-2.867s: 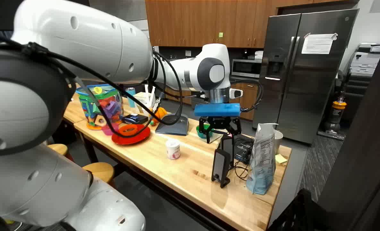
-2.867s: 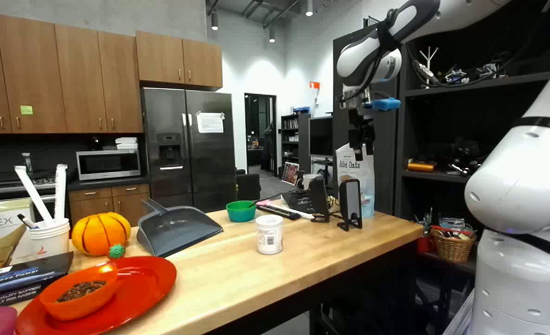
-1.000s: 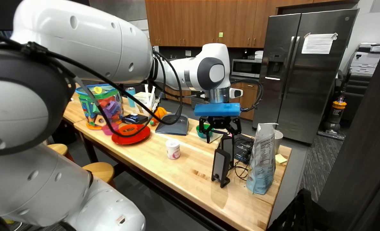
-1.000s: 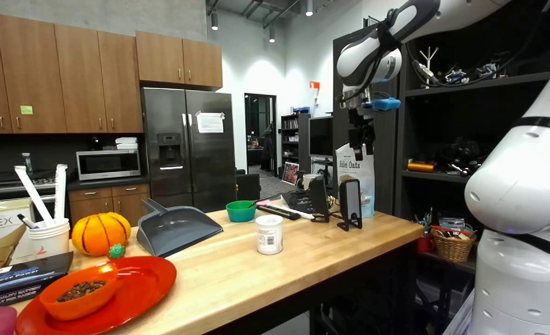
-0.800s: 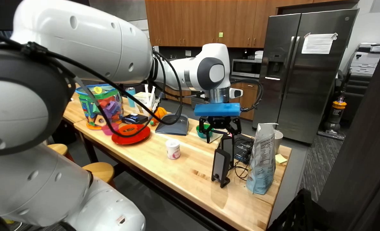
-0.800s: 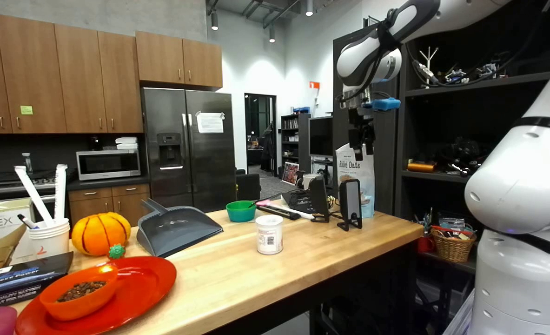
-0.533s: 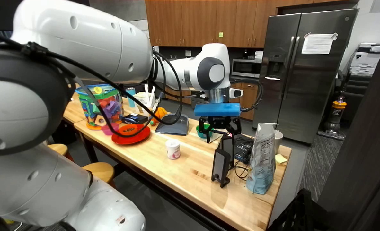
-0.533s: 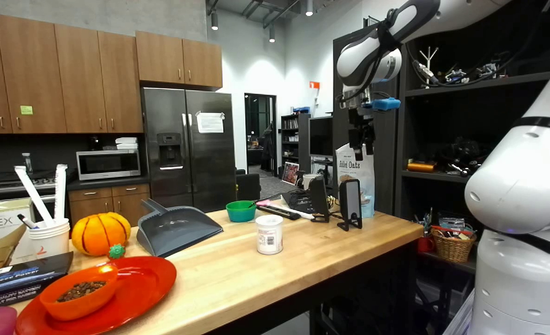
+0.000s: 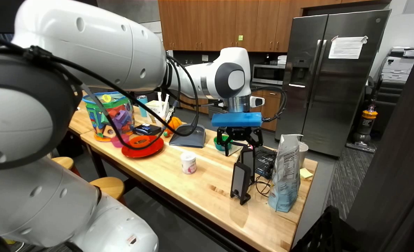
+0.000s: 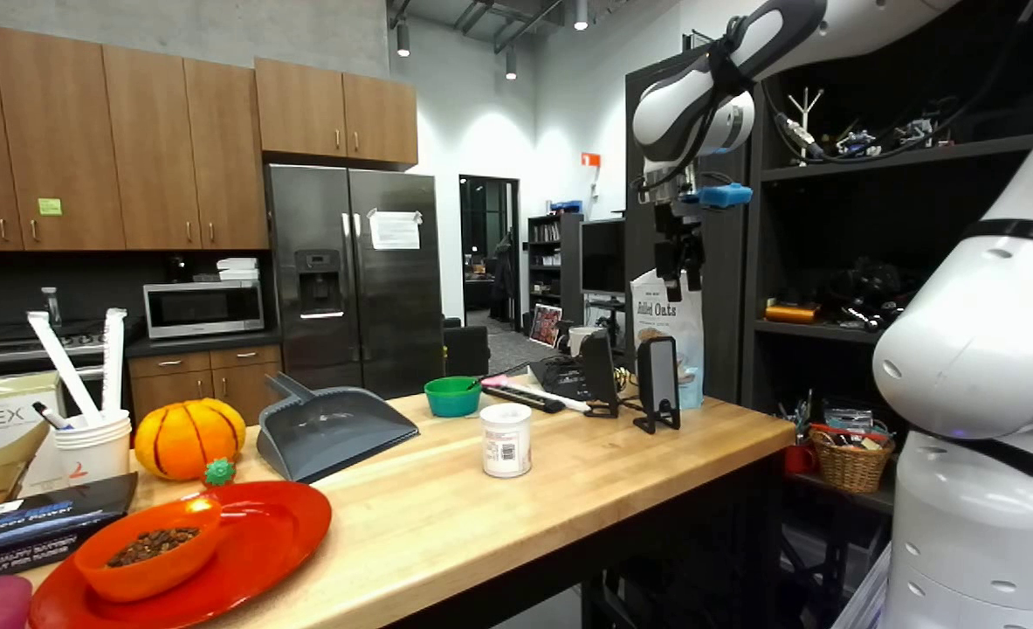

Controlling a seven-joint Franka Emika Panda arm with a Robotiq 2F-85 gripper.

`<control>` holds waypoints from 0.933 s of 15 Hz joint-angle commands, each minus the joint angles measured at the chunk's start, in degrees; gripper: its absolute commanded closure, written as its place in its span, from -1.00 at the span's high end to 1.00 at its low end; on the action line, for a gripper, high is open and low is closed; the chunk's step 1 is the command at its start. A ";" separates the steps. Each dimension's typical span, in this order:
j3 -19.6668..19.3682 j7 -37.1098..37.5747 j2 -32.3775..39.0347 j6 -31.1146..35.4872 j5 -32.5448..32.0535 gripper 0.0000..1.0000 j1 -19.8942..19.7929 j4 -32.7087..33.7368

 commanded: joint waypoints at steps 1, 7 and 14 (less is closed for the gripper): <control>-0.03 0.01 0.02 -0.14 0.01 1.00 0.06 0.11; -0.26 -1.10 -0.04 0.30 -0.08 1.00 0.22 -0.13; -2.28 -10.91 -0.35 2.50 1.26 1.00 1.58 -0.53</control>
